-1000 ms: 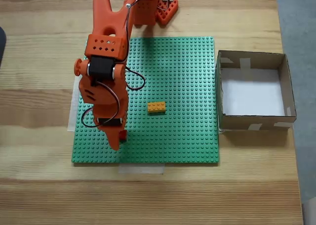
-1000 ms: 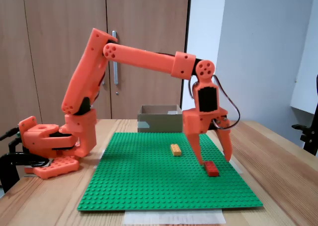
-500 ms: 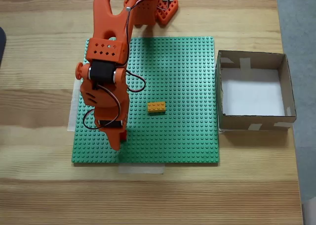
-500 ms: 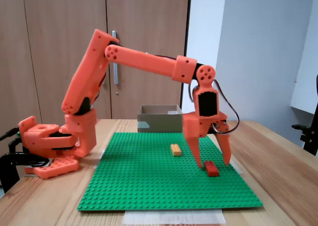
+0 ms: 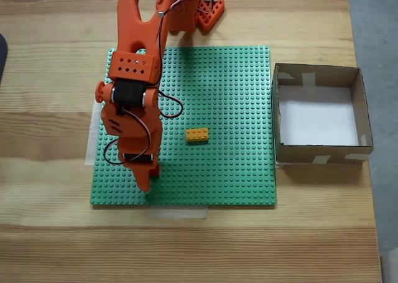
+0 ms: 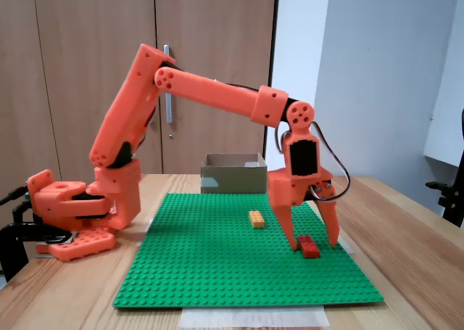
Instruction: Pick the red lego block and put it in the box.
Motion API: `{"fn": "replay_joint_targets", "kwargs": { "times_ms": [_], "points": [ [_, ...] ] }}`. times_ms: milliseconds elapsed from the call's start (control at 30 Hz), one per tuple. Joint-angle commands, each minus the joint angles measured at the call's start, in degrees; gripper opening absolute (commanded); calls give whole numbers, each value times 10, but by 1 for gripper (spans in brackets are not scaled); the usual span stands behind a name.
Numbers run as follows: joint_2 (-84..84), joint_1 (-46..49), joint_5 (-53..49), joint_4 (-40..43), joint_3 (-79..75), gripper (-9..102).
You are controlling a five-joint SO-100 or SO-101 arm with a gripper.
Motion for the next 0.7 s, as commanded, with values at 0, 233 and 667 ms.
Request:
{"fn": "replay_joint_targets", "kwargs": {
  "times_ms": [0,233,667],
  "points": [
    [2,-5,3,-2,-4,27],
    [-2,-6,0,-12,-4,20],
    [-3,-2,-15,-42,-3,4]
  ]
}}
